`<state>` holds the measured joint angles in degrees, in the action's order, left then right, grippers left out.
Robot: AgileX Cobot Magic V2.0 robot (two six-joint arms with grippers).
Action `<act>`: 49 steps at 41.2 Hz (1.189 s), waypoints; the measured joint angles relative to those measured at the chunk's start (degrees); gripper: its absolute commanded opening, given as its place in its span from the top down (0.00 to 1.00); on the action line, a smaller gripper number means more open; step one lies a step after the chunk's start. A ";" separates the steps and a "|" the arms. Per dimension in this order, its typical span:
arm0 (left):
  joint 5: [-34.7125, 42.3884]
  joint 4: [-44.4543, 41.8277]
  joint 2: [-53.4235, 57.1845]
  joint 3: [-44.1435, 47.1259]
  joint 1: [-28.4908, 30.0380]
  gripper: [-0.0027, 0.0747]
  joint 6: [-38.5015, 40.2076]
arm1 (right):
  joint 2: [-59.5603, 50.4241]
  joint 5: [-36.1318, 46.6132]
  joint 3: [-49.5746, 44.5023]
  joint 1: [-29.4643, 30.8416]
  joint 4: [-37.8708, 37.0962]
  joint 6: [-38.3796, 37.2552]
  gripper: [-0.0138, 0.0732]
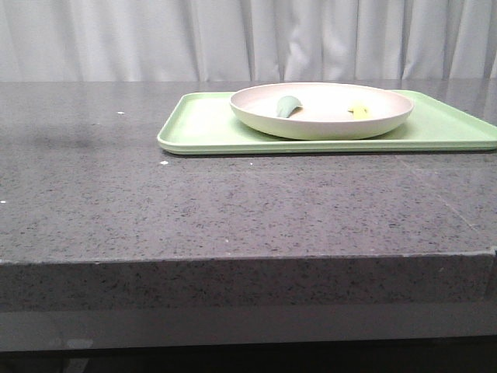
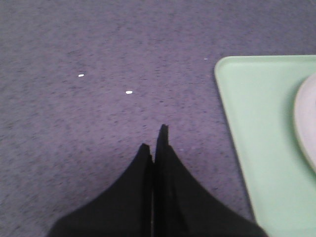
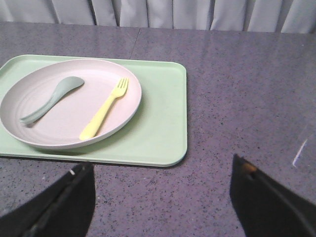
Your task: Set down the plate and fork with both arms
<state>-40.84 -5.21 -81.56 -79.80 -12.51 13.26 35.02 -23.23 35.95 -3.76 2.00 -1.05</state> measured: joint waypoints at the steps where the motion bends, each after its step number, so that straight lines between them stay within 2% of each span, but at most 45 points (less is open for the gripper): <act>1: 0.70 -0.11 1.85 1.63 0.72 0.99 0.00 | 0.00 0.00 0.00 0.00 0.00 0.00 0.17; 5: 5.35 -0.47 8.11 9.74 2.58 0.99 0.11 | 0.00 0.00 0.00 0.00 0.00 0.00 0.17; 16: 18.72 -0.86 26.94 30.65 2.70 0.99 0.11 | 0.00 0.00 0.00 0.00 0.00 0.00 0.17; 27: 22.51 -1.24 42.23 46.37 2.78 0.99 0.11 | 0.00 0.00 0.00 0.00 0.00 0.00 0.17; 35: 22.67 -3.19 52.62 53.20 2.78 0.99 0.11 | 0.00 0.00 0.00 0.00 0.00 0.00 0.17; 41: 22.67 -3.43 58.43 54.67 2.78 0.99 0.11 | 1.18 0.00 0.38 0.00 0.00 0.00 0.17; 49: 22.67 -3.43 59.95 54.80 2.78 0.99 0.11 | 10.61 -2.21 6.29 0.00 2.23 0.00 0.17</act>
<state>-18.16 -8.63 -21.61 -25.00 -9.73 13.37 45.63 -25.44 42.25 -3.76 4.23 -1.05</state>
